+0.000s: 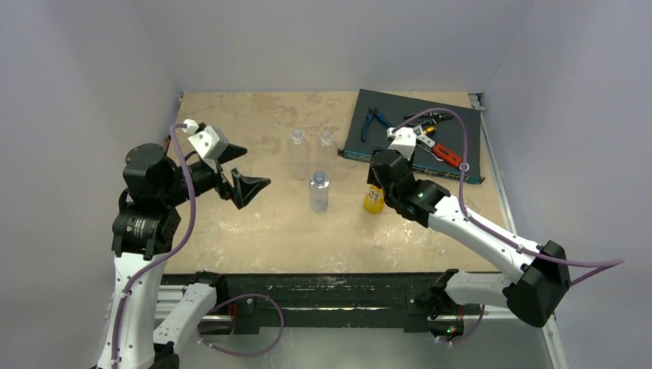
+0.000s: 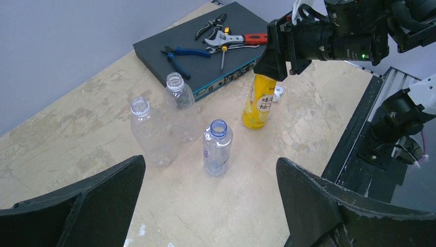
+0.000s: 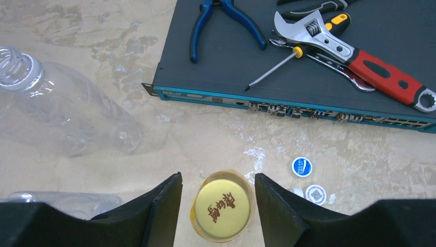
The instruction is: Unscrew the bottle caps
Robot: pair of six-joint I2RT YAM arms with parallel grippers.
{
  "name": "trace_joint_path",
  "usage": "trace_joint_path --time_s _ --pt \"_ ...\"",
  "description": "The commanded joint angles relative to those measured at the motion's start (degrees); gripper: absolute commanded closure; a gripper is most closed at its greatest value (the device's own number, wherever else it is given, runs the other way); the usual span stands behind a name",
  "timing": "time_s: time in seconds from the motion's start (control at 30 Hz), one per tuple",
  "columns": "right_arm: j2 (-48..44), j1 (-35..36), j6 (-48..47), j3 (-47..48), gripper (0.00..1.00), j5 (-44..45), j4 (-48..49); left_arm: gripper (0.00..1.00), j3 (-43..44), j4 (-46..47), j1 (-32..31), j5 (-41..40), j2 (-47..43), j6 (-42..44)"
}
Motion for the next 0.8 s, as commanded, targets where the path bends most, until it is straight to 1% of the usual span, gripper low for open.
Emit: trace_joint_path --time_s 0.0,0.2,0.27,0.33,0.4,0.47,0.57,0.7,0.77 --pt "-1.6 -0.13 0.68 -0.26 0.47 1.42 2.74 0.0 0.38 2.33 0.11 1.54 0.08 -1.33" --pt "-1.77 -0.09 -1.82 -0.48 0.74 3.34 4.62 0.0 0.33 2.11 0.11 1.63 0.14 -1.38" --pt "-1.97 -0.09 -2.88 -0.53 0.86 3.53 5.24 0.0 0.38 2.15 0.11 1.72 0.14 -1.38" --pt "-2.18 -0.12 -4.1 -0.09 0.93 3.69 5.62 0.0 0.38 2.03 0.11 1.93 0.14 -1.28" --pt "-2.26 -0.1 -6.06 1.26 0.94 3.26 6.49 0.0 0.15 2.04 0.09 2.07 0.2 -0.69" --pt "-2.07 -0.01 -8.26 4.31 0.95 0.61 6.62 0.0 -0.2 2.2 0.11 2.34 0.67 0.34" --pt "-0.85 -0.05 -9.61 11.93 0.96 -3.17 4.03 0.0 -0.16 3.67 0.11 3.19 2.68 1.44" --pt "1.47 -0.09 -12.24 20.18 0.96 -6.37 1.43 0.0 -0.33 10.65 0.11 3.96 7.49 2.12" --pt "1.99 -0.1 -12.67 23.2 0.96 -7.08 -2.14 0.0 -0.24 12.78 0.11 5.84 10.66 5.1"
